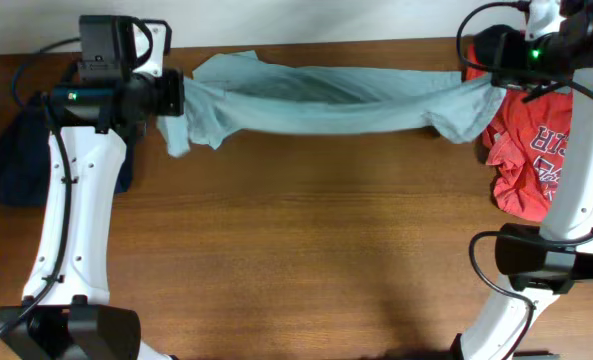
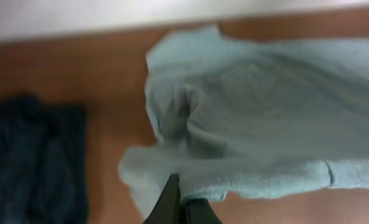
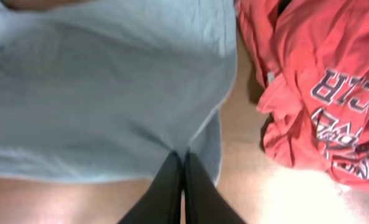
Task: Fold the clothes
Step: 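Lay the stretched shirt flat on the table with both grippers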
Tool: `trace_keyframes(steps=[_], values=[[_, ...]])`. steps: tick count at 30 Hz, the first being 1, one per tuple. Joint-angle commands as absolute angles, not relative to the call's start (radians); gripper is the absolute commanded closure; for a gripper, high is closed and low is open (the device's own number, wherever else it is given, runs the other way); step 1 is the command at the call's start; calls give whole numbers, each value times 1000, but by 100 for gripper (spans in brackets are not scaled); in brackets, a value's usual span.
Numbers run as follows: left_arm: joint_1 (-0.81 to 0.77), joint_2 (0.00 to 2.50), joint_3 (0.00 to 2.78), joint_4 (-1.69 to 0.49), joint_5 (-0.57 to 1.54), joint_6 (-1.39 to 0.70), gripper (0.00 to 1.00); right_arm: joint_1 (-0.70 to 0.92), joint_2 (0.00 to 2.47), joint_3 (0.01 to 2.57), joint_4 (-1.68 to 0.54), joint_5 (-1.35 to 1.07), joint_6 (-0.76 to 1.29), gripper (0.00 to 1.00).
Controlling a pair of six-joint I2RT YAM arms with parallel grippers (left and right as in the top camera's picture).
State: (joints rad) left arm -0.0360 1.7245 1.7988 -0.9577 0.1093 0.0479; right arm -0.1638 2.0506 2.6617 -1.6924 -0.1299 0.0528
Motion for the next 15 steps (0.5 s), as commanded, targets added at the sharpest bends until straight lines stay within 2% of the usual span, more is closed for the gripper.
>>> trace_keyframes(steps=[1,8,15], values=[[-30,1686,1802,-1033,161,38,100,-184,2020,2656,-1699,-169,60,96],[-30,1532,1802,-1166,166,20,99,-184,1932,2607,-1699,-183,55,96],[-30,1478,1795,-1297,161,-12,99,-184,1760,2277,-1699,-173,6,96]])
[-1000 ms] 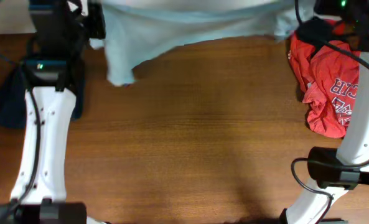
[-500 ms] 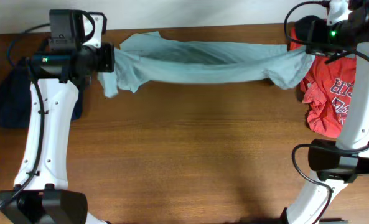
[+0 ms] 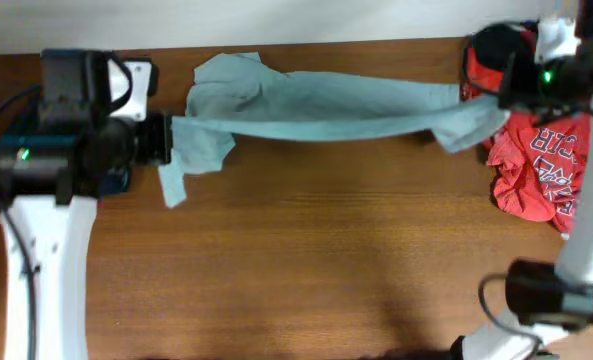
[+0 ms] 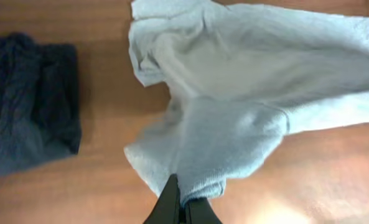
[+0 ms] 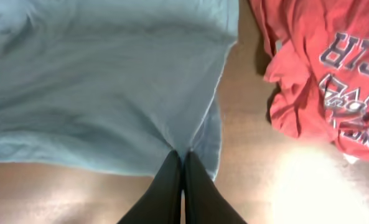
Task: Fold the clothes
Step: 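Lay the stretched shirt flat on the table with both grippers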
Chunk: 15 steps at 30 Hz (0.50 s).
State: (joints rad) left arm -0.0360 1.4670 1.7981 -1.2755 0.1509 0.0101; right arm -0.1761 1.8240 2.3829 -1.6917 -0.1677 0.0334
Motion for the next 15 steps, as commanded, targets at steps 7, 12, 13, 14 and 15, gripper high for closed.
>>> trace_keyframes(steps=[7,12,13,14,15], values=[[-30,1478,1678,-1319,170,-35,100,-184,1654,1951,-1690,-172,-23,96],[-30,1478,1561,-1317,198,-42,99,-184,1633,1846,-1688,-172,-23,96],[-30,1478,1537,-1318,199,-42,99,-184,1628,1831,-1689,-172,-29,96],[-30,1478,1517,-1321,199,-42,99,-184,1624,1819,-1691,-172,-30,96],[-30,1478,1497,-1321,199,-42,99,-184,1620,1808,-1693,-172,-30,96]])
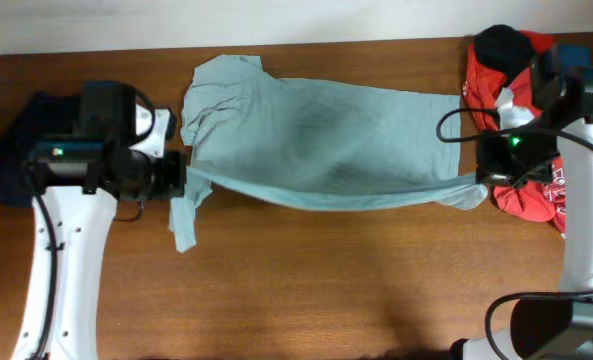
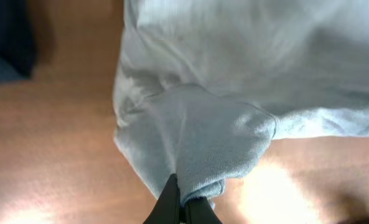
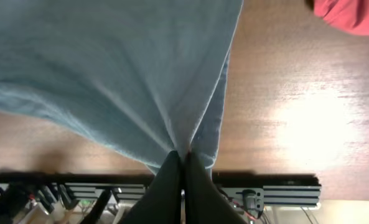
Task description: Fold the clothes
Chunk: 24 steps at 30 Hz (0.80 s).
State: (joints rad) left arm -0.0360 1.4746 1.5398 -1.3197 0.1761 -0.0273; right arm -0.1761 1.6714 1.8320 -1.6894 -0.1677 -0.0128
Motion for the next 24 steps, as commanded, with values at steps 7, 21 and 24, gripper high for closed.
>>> trace_keyframes(steps=[7,21,24], values=[[-31,1476,1444,-1327,199,-42,100,-184,1545,1690,-1699,-172,-30,96],[-43,1448,1400,-1396,195,-55,99,-193,1362,1427,-1644,-170,-19,96],[-62,1447,1357,-1383,194,-64,99,-197,1362,1387,-1612,-169,-18,96]])
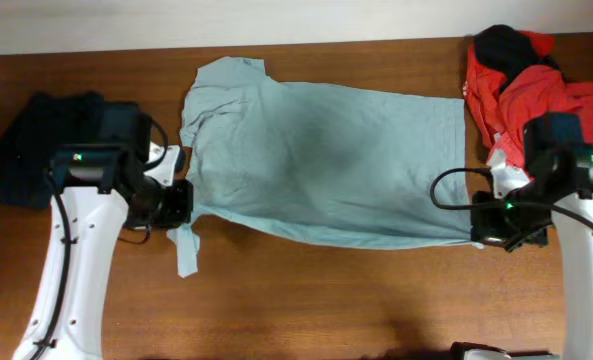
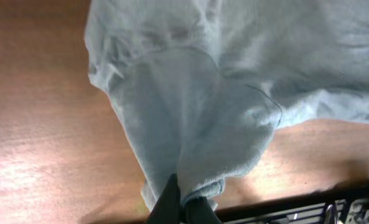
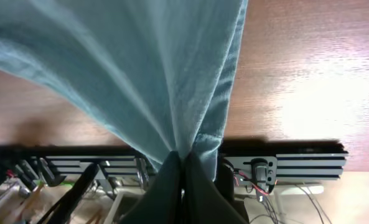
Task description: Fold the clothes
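Note:
A light blue T-shirt (image 1: 326,160) lies spread across the middle of the wooden table (image 1: 306,300), its far edge flat and its near edge lifted. My left gripper (image 1: 183,205) is shut on the shirt's near left corner by a sleeve (image 2: 190,118). At the near right corner my right gripper (image 1: 481,232) is shut on the hem (image 3: 184,81). Both pairs of black fingers pinch bunched cloth in the wrist views, left gripper (image 2: 181,198) and right gripper (image 3: 183,163).
A dark navy garment (image 1: 41,140) lies at the left edge behind my left arm. A pile of red and black clothes (image 1: 521,70) sits at the back right corner. The table's edge and a metal frame (image 3: 284,168) show under the right gripper.
Both grippers have moved nearer the front of the table with the shirt's corners. More of the shirt now lies flat and spread.
The shirt first hung stretched in a narrow band between my two grippers along the back of the table. It then sat a little lower and nearer. After that its far edge lay on the table, and now most of it is spread out.

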Tool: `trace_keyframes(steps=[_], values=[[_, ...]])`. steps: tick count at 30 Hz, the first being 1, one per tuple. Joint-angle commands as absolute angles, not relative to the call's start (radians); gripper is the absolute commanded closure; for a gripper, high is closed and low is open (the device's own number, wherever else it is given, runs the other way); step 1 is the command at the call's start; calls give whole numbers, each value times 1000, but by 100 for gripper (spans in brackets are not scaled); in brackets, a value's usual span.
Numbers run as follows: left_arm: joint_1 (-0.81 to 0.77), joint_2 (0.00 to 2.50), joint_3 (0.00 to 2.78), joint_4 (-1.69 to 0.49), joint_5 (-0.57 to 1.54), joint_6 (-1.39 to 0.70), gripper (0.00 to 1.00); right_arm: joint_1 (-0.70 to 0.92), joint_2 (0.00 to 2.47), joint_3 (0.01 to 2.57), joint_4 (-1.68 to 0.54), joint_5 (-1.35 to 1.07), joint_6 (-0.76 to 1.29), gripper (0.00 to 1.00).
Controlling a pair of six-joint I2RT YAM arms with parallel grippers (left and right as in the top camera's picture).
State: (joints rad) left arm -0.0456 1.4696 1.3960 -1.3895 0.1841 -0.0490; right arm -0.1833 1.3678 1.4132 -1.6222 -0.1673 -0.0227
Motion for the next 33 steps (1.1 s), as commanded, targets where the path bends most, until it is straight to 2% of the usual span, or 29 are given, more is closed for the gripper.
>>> trace_keyframes(steps=[1,13,18,33], values=[[-67,1447,1342,-1372,194,-65,99,-202,1362,1380,-1604,-168,-13,96],[-97,1454,1187,-991,131,-83,100,-344,1380,1372,-1447,-170,7,96],[-97,1461,1178,-886,19,-83,99,-348,1426,1372,-1391,-186,8,96],[-97,1570,1178,-669,16,-83,99,-344,1563,1372,-1255,-203,7,96]])
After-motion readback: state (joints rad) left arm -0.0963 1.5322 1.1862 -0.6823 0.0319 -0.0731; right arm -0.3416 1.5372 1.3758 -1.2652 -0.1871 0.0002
